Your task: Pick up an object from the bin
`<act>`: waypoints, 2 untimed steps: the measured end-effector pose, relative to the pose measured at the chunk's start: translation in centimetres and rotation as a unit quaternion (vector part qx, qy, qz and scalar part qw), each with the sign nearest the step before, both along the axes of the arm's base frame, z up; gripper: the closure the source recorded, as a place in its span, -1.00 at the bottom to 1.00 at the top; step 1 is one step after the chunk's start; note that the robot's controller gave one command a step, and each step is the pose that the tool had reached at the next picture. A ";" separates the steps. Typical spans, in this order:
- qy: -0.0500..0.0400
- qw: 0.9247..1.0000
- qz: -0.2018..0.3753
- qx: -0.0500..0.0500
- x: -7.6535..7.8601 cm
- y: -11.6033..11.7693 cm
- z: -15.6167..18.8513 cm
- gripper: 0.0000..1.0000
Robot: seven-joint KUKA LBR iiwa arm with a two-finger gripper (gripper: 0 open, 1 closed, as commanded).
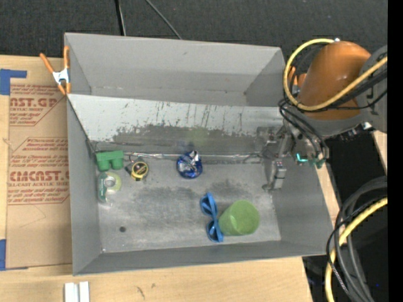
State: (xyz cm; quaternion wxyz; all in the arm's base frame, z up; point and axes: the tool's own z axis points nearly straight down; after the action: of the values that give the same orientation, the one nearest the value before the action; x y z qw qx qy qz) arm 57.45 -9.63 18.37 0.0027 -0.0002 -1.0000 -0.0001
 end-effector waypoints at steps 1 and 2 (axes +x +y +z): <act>0.001 1.000 -0.029 0.001 -4.4 2.0 -11.0 -1.00; -0.003 1.000 -0.029 0.000 -4.1 1.9 -10.5 1.00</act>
Offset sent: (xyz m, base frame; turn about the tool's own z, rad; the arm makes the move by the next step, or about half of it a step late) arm -0.0409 0.0180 -0.1045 0.0590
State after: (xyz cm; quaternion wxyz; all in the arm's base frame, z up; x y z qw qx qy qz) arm 53.37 -7.76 7.86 -0.0002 -0.0293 -0.9996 0.0000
